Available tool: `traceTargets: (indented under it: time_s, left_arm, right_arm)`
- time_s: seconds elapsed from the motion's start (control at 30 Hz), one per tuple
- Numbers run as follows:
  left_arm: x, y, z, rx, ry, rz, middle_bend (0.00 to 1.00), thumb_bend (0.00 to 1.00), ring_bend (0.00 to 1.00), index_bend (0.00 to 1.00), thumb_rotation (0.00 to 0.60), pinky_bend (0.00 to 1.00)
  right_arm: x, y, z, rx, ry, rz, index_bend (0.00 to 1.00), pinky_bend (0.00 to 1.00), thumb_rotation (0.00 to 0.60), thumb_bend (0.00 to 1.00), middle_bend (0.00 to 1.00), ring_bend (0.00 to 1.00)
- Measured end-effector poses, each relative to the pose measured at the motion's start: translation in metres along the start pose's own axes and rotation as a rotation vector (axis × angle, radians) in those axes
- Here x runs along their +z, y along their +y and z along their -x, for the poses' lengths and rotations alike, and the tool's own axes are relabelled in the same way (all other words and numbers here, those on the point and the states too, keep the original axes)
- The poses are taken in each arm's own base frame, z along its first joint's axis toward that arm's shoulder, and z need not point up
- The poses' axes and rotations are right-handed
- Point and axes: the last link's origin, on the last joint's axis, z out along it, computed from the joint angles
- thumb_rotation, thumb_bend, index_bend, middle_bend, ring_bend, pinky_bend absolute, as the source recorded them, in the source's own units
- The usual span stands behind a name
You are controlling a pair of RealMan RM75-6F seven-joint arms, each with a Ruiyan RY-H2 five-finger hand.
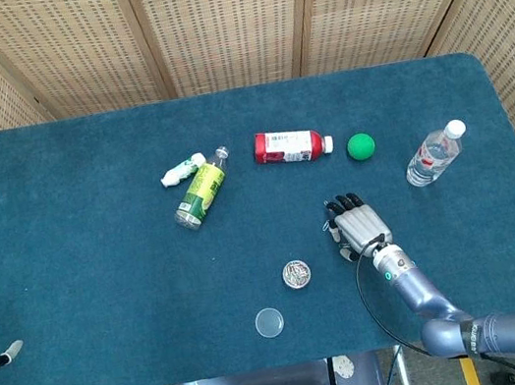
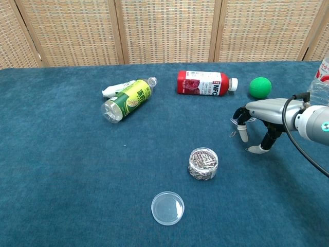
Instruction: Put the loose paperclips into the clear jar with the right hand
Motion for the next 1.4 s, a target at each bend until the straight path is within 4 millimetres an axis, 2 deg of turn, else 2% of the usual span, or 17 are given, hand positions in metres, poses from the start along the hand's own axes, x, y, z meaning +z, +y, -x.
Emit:
traceTargets:
  time_s: [0.43,1.4]
  left_arm:
    - [0.0,0.0,0.0,-0.003,-0.002,0.0,0.0,0.0,0.0,0.0,0.6,0.0]
    - [0.0,-0.002,-0.001,-0.006,-0.001,-0.003,0.0,0.0,0.0,0.0,0.6,0.0]
  right_arm:
    - [0.005,0.001,0.01,-0.004,-0.001,0.006,0.51,0.01,0.6,0.3,0.12,0.0]
    - [0.013,0.008,0.014,-0.033,-0.01,0.048,0.51,0.01,0.6,0.3,0.12,0.0]
